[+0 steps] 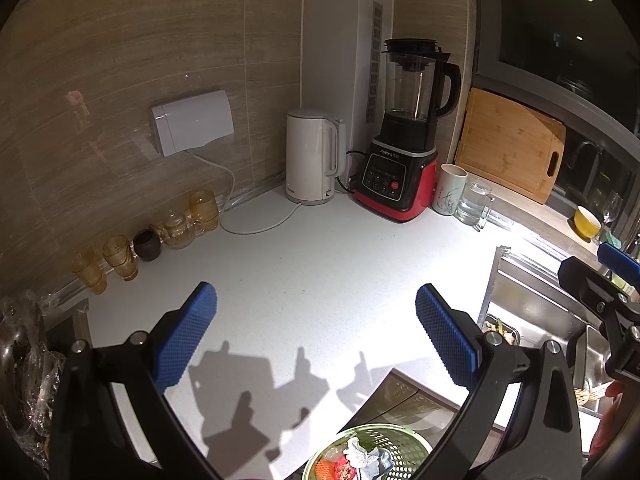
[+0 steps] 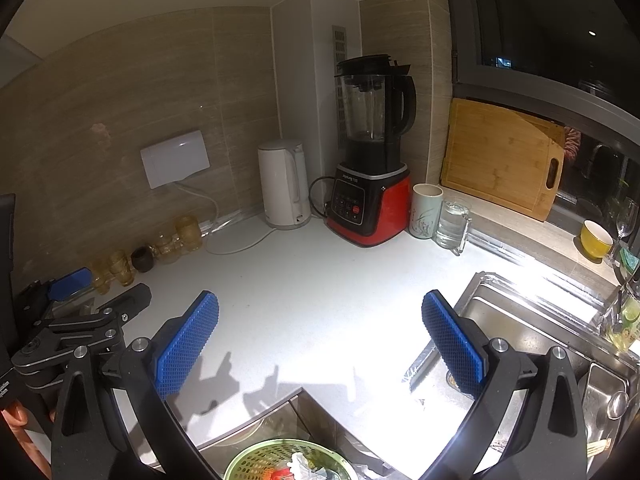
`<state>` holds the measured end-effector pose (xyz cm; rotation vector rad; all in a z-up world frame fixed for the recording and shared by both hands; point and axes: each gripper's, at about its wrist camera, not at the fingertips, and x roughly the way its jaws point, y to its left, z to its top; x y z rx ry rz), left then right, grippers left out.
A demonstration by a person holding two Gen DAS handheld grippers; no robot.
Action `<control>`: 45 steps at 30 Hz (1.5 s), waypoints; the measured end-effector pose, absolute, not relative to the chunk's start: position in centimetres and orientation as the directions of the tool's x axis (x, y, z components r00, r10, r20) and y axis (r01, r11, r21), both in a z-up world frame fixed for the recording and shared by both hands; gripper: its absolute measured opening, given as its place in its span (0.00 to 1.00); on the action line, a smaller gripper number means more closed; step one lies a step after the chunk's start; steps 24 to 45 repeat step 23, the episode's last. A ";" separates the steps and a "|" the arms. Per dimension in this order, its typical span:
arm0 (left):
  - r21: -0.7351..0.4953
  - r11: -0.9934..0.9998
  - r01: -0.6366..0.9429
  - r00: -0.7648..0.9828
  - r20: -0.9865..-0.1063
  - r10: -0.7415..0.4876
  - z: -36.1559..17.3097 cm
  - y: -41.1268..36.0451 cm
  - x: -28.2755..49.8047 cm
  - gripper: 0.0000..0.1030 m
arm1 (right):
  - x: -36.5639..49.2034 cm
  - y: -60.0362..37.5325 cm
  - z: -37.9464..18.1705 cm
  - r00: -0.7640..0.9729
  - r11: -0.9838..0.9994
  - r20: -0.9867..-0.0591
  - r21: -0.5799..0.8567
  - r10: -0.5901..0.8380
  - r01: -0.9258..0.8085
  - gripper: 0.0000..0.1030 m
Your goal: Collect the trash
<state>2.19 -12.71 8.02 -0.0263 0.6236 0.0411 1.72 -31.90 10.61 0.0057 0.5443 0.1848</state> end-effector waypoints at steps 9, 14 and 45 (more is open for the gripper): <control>0.001 0.998 -0.065 0.816 -0.575 0.054 7.8 -12.5 2.5 0.93 | 1.9 -31.9 10.4 0.838 0.984 -0.518 0.053 0.170 -0.167 0.98; 0.011 0.998 -0.056 0.813 -0.579 0.052 7.7 -12.1 2.8 0.93 | 1.8 -31.8 10.3 0.838 0.986 -0.520 0.055 0.164 -0.159 0.98; -0.006 1.000 -0.012 0.804 -0.594 0.006 7.6 -11.7 3.1 0.93 | 1.7 -31.4 10.1 0.838 0.988 -0.526 0.050 0.149 -0.144 0.98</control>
